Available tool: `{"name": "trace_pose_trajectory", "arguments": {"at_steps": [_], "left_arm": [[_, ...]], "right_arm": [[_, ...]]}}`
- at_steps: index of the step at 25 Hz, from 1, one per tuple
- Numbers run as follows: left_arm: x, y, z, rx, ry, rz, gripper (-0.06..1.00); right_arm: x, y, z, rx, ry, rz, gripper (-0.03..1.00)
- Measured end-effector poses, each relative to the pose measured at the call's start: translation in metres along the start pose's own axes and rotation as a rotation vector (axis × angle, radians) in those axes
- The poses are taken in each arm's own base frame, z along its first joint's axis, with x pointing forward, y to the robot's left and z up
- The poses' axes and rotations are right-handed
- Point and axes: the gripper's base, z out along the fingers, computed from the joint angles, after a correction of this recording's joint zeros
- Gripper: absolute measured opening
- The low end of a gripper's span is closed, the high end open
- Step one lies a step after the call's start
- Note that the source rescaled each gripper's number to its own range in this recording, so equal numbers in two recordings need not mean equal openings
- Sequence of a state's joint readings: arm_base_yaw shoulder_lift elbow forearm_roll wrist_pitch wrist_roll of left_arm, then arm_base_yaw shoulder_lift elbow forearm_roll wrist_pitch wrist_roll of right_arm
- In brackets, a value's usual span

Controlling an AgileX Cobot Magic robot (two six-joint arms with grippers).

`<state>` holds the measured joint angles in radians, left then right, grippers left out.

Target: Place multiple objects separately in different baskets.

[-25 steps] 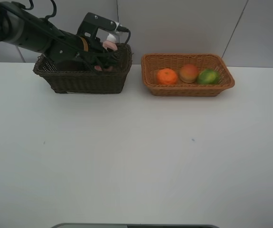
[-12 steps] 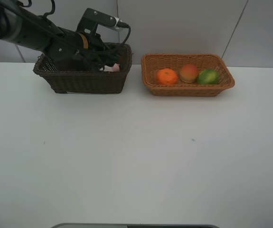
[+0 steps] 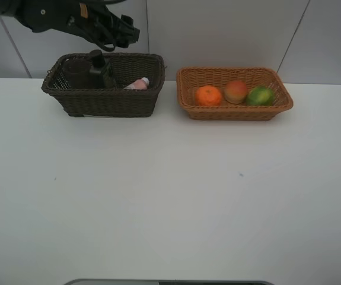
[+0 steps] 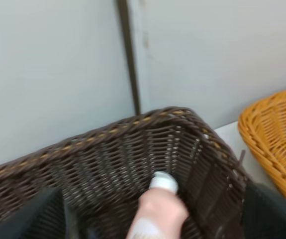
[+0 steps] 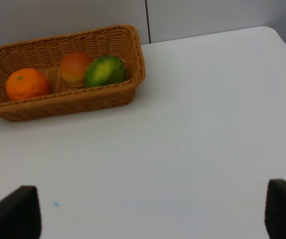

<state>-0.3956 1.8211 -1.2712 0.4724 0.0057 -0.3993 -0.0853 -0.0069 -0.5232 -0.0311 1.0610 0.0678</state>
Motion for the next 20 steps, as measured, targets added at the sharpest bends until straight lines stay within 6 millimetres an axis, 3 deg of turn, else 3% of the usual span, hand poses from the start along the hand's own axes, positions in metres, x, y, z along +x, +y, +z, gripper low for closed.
{"name": "trace_pose_trajectory", "arguments": {"at_steps": [2,5,6,8,13,14,20], "left_arm": [[-0.003,0.003,-0.009,-0.023,0.021,-0.012,0.91],[-0.009,0.012,-0.036,-0.088,0.106,-0.053,0.91],[-0.012,0.018,-0.058,-0.135,0.169,-0.082,0.91],[-0.013,0.023,-0.067,-0.154,0.193,-0.108,0.91],[-0.013,0.047,-0.13,-0.247,0.295,-0.205,0.91],[-0.009,0.054,-0.156,-0.276,0.316,-0.233,0.91],[0.022,0.053,-0.241,-0.316,0.329,-0.265,0.91]], "right_arm": [[0.0,0.0,0.0,0.0,0.0,0.0,1.0],[0.0,0.0,0.0,0.0,0.0,0.0,1.0],[0.0,0.0,0.0,0.0,0.0,0.0,1.0],[0.0,0.0,0.0,0.0,0.0,0.0,1.0],[0.0,0.0,0.0,0.0,0.0,0.0,1.0],[0.0,0.0,0.0,0.0,0.0,0.0,1.0],[0.0,0.0,0.0,0.001,0.0,0.0,1.0]]}}
